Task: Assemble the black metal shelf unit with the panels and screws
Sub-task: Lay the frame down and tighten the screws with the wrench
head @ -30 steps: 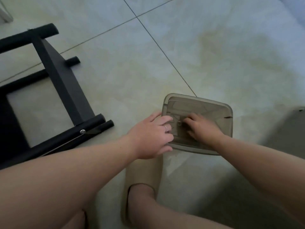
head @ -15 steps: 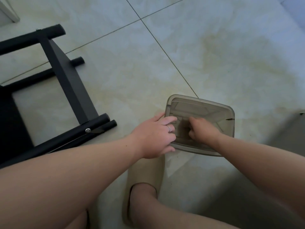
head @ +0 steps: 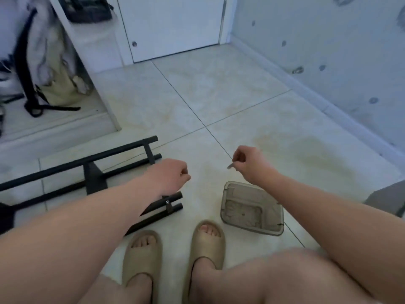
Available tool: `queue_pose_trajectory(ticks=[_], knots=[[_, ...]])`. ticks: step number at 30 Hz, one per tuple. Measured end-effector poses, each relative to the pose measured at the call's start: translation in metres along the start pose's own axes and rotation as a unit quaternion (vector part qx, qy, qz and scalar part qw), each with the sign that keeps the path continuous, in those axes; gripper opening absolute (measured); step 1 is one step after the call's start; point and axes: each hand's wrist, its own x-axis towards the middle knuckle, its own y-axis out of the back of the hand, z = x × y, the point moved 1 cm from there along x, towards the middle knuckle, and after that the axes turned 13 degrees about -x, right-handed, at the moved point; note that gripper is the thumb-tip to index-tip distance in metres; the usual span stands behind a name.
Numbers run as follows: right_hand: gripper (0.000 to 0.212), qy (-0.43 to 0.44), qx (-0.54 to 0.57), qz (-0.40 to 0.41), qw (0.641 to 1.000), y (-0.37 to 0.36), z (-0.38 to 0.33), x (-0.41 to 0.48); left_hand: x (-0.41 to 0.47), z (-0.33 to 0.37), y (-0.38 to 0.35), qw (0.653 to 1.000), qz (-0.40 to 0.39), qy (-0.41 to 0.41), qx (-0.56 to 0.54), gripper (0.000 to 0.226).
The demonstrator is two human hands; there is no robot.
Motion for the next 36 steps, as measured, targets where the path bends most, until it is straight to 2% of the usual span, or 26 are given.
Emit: queue_pose_trajectory(ticks=[4, 7, 10, 14, 19, 24, 29, 33, 36], knots=[[0.025, 0.000, 0.107, 0.074, 0.991, 0.026, -0.052, -0.054, -0.062, 0.009, 0.026, 0.987, 0.057, 0.033, -0.149, 0.019], [0.027, 0.015, 0.135, 0.076, 0.988, 0.034, -0.073, -0.095, -0.102, 0.015, 0.035, 0.957, 0.081, 0.049, -0.273, 0.016], [0.027, 0.034, 0.144, 0.078, 0.986, 0.043, -0.089, -0.124, -0.135, 0.017, 0.039, 0.937, 0.090, 0.048, -0.333, 0.025], [0.025, 0.054, 0.151, 0.067, 0.985, 0.043, -0.110, -0.147, -0.166, 0.014, 0.034, 0.933, 0.101, 0.037, -0.344, 0.027], [0.025, 0.064, 0.133, 0.015, 0.989, 0.020, -0.129, -0.158, -0.181, 0.008, 0.025, 0.946, 0.080, 0.011, -0.313, 0.030], [0.021, 0.065, 0.141, -0.019, 0.988, 0.007, -0.142, -0.157, -0.185, 0.001, 0.037, 0.947, 0.090, -0.021, -0.308, 0.015], [0.012, 0.059, 0.177, -0.056, 0.981, -0.001, -0.149, -0.153, -0.179, -0.009, 0.044, 0.956, 0.123, -0.016, -0.265, 0.009], [0.011, 0.062, 0.219, -0.078, 0.971, -0.015, -0.152, -0.141, -0.169, -0.017, 0.048, 0.977, 0.091, -0.024, -0.189, 0.021], [0.013, 0.046, 0.230, -0.086, 0.968, -0.033, -0.151, -0.124, -0.154, -0.032, 0.042, 0.986, 0.058, 0.022, -0.154, 0.027]])
